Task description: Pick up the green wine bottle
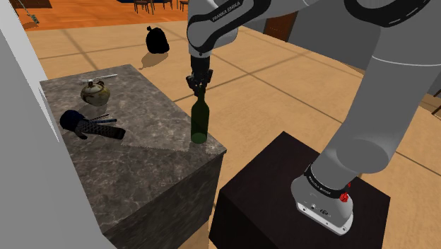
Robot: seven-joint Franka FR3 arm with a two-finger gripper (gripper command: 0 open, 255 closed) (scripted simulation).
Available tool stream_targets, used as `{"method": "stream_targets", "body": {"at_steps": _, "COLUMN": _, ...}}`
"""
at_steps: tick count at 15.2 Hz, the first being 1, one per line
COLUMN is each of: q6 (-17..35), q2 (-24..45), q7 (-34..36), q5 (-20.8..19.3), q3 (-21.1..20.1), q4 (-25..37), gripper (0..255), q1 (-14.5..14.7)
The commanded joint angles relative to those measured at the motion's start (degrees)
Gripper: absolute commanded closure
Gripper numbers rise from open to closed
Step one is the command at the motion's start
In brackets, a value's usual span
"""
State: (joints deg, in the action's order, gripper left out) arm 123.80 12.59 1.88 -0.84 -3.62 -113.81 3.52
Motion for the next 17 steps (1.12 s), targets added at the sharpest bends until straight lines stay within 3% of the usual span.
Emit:
{"method": "stream_targets", "body": {"at_steps": 1, "q6": 0.0, "q2": 0.0, "q7": 0.0, "q5": 0.0, "q3": 0.0, "q4": 0.0, "gripper": 255, "q1": 0.0}}
{"method": "stream_targets", "body": {"at_steps": 17, "q6": -10.6, "q2": -4.5, "q7": -0.2, "q5": 0.4, "q3": -0.1, "q4": 6.1, "gripper": 255, "q1": -0.1}}
